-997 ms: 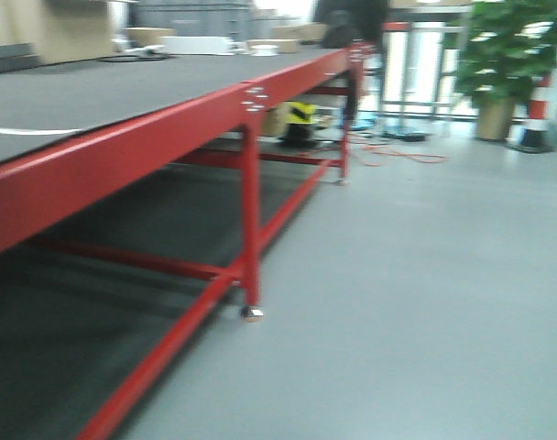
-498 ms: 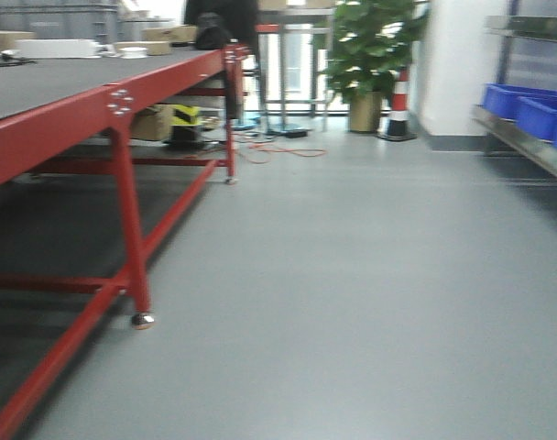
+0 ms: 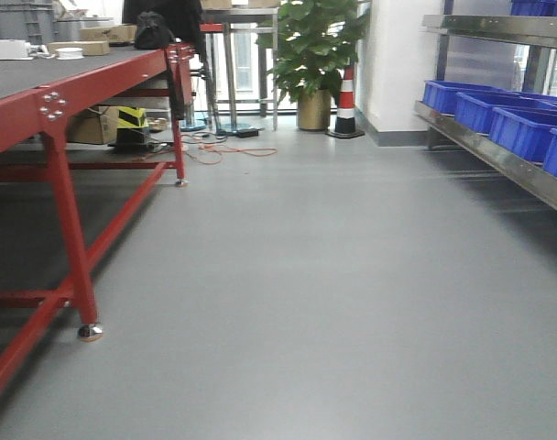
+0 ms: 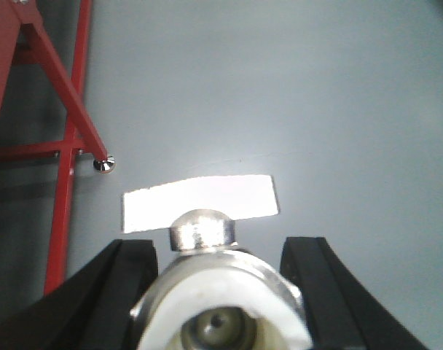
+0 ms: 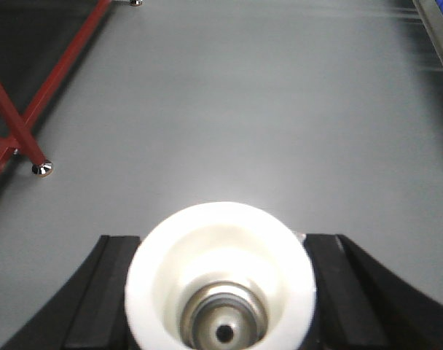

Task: Place valve from conveyor to right shelf box
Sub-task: 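Drive the base to the steel shelf with blue bins, holding both valves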

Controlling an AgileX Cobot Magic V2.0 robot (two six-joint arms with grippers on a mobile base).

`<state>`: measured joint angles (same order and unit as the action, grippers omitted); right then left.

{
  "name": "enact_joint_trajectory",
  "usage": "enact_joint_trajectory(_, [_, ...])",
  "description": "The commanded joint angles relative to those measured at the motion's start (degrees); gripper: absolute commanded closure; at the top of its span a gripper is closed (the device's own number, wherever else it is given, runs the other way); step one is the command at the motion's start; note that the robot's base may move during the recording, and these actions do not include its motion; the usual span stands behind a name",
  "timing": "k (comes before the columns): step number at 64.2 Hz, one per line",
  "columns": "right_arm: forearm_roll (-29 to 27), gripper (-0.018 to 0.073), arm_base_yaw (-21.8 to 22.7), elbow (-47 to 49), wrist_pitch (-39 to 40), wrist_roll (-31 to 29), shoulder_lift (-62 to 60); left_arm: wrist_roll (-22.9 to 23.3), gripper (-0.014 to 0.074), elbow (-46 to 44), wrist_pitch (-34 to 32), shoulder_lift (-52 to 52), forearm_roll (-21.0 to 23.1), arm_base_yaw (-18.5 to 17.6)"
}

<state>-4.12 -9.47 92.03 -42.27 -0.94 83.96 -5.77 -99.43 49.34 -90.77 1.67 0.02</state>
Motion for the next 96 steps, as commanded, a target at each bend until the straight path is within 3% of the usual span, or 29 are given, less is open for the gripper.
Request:
enact_joint_trajectory(1, [0.58, 0.0712, 0.07, 0.94, 3.82, -0.05, -1.18, 0.36, 0.0708, -0.87, -2.36, 0.91, 0.42, -0.32])
enact_joint_trajectory(96, [0.58, 0.0712, 0.07, 0.94, 3.94, -0.05, -1.18, 0.36, 0.0708, -0.87, -2.36, 0.91, 0.42, -0.32])
